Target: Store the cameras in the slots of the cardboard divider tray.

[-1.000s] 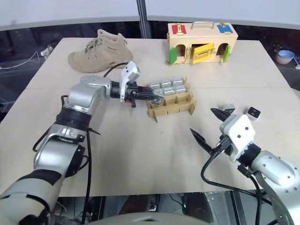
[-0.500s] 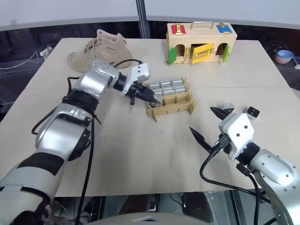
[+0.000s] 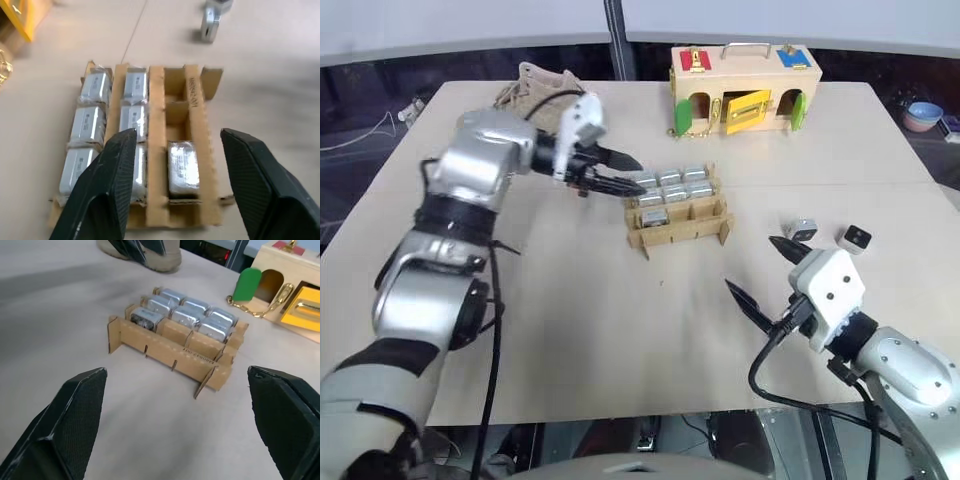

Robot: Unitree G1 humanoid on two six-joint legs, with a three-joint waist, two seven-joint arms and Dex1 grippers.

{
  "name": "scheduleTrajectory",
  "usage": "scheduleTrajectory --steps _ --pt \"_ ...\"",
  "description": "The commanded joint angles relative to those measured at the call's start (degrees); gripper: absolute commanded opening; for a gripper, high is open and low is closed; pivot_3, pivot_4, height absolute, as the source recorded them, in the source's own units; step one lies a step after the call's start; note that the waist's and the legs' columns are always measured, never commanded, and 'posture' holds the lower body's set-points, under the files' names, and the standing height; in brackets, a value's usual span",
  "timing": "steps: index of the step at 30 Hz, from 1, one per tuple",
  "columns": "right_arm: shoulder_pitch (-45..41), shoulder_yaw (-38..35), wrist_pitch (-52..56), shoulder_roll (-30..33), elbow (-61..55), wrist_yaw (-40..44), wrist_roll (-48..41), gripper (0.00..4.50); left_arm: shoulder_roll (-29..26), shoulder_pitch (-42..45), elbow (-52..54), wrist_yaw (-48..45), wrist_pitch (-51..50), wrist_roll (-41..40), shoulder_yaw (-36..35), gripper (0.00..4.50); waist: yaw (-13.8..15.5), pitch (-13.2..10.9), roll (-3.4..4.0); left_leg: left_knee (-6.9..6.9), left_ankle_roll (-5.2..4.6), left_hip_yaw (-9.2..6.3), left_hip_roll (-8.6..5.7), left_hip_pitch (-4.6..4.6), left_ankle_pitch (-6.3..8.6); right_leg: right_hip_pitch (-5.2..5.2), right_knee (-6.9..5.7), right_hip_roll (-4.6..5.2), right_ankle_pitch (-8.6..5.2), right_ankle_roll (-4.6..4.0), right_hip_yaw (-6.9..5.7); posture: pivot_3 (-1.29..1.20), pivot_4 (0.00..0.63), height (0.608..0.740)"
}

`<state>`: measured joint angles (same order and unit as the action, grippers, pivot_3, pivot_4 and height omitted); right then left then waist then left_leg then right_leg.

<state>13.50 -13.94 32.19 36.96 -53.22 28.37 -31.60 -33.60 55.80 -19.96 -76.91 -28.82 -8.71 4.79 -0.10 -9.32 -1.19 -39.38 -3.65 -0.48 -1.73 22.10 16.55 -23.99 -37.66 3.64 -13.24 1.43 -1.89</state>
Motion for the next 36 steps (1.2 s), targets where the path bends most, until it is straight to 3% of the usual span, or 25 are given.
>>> scheduleTrajectory --steps 1,2,4,6,7,9,11,14,18,26,36 --pt "-2.34 -6.2 4.01 1.05 2.7 -1.72 -4.07 4.5 0.51 -10.63 15.63 2.26 0.18 -10.34 -9.65 2.77 -0.18 0.0 0.0 0.0 0.0 0.01 0.0 -0.04 0.0 0.05 -0.01 0.05 0.0 0.0 0.0 0.0 0.15 0.74" --pt "-2.69 -7.05 4.78 1.83 3.49 -1.71 -3.92 4.5 -0.79 -13.31 19.28 1.86 -4.79 -13.39 -10.71 2.77 -0.03 -0.02 -0.02 0.0 0.03 0.01 0.01 -0.07 -0.01 0.1 0.0 0.08 0.0 -0.01 -0.01 0.0 0.15 0.74" --pt "-4.94 -7.7 6.6 2.87 6.02 -4.88 -0.6 4.5 -1.86 -19.89 27.11 2.43 -13.16 -22.36 -15.34 3.29 0.32 -0.05 -0.01 -0.02 0.06 -0.03 0.0 -0.05 -0.03 0.1 0.0 0.1 0.01 -0.01 -0.06 0.0 0.15 0.74" --pt "-8.11 -7.59 8.75 3.45 9.35 -9.75 3.73 4.5 -2.57 -27.11 34.26 4.85 -12.79 -23.82 -16.69 4.25 0.65 -0.06 0.01 -0.02 0.07 -0.03 0.0 -0.06 -0.03 0.1 -0.01 0.11 0.0 -0.02 -0.07 0.0 0.15 0.74" --pt "-10.96 -5.0 14.92 5.72 11.22 -14.81 8.49 4.5 -3.42 -31.25 38.16 4.59 -13.83 -25.96 -17.57 4.44 0.8 -0.04 0.06 -0.01 0.08 -0.02 -0.01 -0.08 -0.03 0.1 0.0 0.13 0.0 -0.02 -0.07 0.0 0.15 0.74" --pt "-15.5 -1.9 25.03 7.84 14.19 -20.68 13.18 4.5 -4.48 -36.0 42.99 4.61 -15.14 -29.69 -18.65 4.44 0.79 -0.02 0.21 0.01 0.08 0.11 -0.03 -0.15 -0.03 0.13 0.0 0.21 0.0 -0.03 0.02 0.0 0.15 0.74" --pt "-22.92 -2.43 32.94 4.71 20.15 -22.34 11.59 4.5 -6.38 -39.97 45.14 4.03 -12.78 -29.58 -18.59 4.44 1.21 -0.04 0.13 0.03 0.09 0.08 -0.09 -0.1 -0.04 0.11 0.01 0.29 -0.01 -0.04 -0.06 0.0 0.15 0.74" --pt "-32.02 -5.0 38.97 -0.79 28.81 -26.53 13.24 4.5 -7.73 -42.56 46.45 5.32 -11.45 -30.33 -19.04 4.44 1.26 -0.12 0.32 0.08 0.21 -0.05 -0.08 -0.11 -0.11 0.13 0.01 0.26 -0.11 -0.26 -0.18 0.0 0.15 0.74" --pt "-37.9 -9.89 42.92 -6.58 34.54 -29.23 13.94 4.5 -8.29 -44.23 48.2 7.23 -10.39 -31.89 -19.55 4.44 1.03 -0.15 0.41 0.08 0.17 -0.04 -0.13 -0.08 -0.1 0.12 0.02 0.28 -0.06 -0.18 -0.17 0.0 0.15 0.74" --pt "-41.28 -15.43 45.35 -12.87 40.53 -32.82 16.65 4.5 -9.9 -46.41 49.76 8.81 -7.84 -33.62 -19.79 4.44 0.81 -0.19 0.52 0.22 0.12 0.03 -0.14 -0.04 -0.07 0.02 0.07 0.24 0.01 -0.06 -0.14 0.0 0.15 0.74" --pt "-42.58 -15.82 40.28 -14.67 45.38 -33.18 18.52 4.5 -11.17 -45.93 49.03 8.93 -5.08 -34.8 -19.26 4.44 0.64 -0.21 0.58 0.22 0.11 0.09 -0.12 -0.1 -0.07 0.06 0.02 0.13 0.01 -0.06 -0.05 0.0 0.15 0.74"
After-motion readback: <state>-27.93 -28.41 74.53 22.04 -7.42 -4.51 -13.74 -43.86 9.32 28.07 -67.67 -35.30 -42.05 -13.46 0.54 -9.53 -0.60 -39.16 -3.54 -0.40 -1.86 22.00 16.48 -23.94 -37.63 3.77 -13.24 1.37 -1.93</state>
